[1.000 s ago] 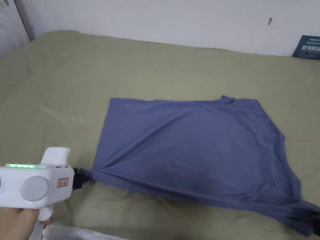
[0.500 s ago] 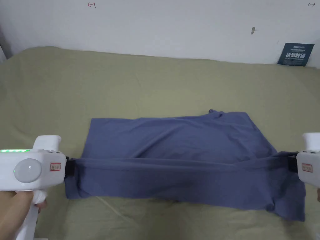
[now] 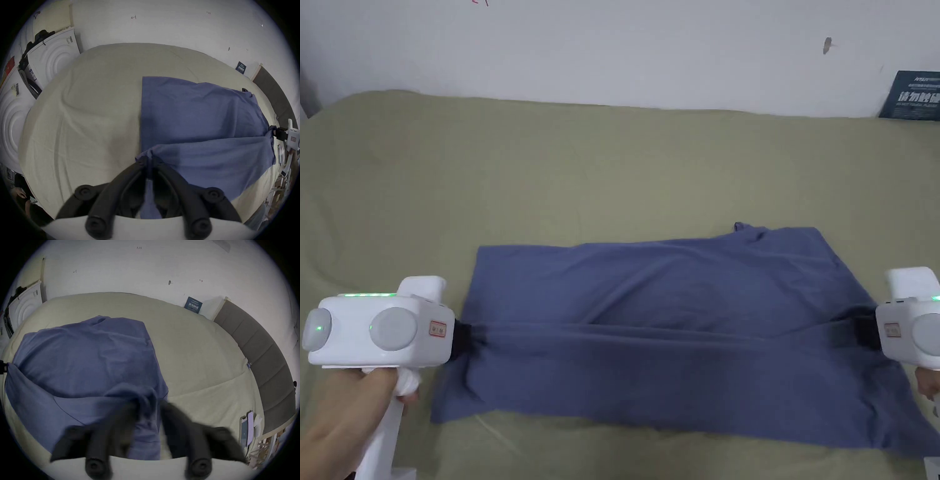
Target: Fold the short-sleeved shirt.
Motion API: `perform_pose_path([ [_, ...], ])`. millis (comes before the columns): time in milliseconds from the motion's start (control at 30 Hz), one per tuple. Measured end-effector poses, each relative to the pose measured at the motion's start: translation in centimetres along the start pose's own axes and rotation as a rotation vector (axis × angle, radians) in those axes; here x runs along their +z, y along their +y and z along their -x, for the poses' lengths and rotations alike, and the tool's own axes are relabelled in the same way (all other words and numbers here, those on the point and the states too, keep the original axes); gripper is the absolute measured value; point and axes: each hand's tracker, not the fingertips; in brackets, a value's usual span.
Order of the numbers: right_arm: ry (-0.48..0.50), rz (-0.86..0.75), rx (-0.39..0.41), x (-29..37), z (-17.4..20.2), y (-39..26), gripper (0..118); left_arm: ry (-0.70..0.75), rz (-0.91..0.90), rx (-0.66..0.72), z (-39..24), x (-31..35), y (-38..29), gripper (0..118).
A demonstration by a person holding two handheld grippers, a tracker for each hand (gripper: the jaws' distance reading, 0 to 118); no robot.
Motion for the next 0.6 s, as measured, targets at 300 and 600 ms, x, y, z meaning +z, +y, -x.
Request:
perform_pose_path([
  [300, 0.052, -0.053, -0.129, 6.7, -3.2, -6.2, 65, 0.003, -0.057, 0.011, 0.9, 4.2, -3.5, 77],
  [600, 0.072, 0.003, -0.133, 8.7, -4.2, -9.6, 0, -0.024, -0.024, -0.004, 0.4, 4.2, -6.2, 6],
])
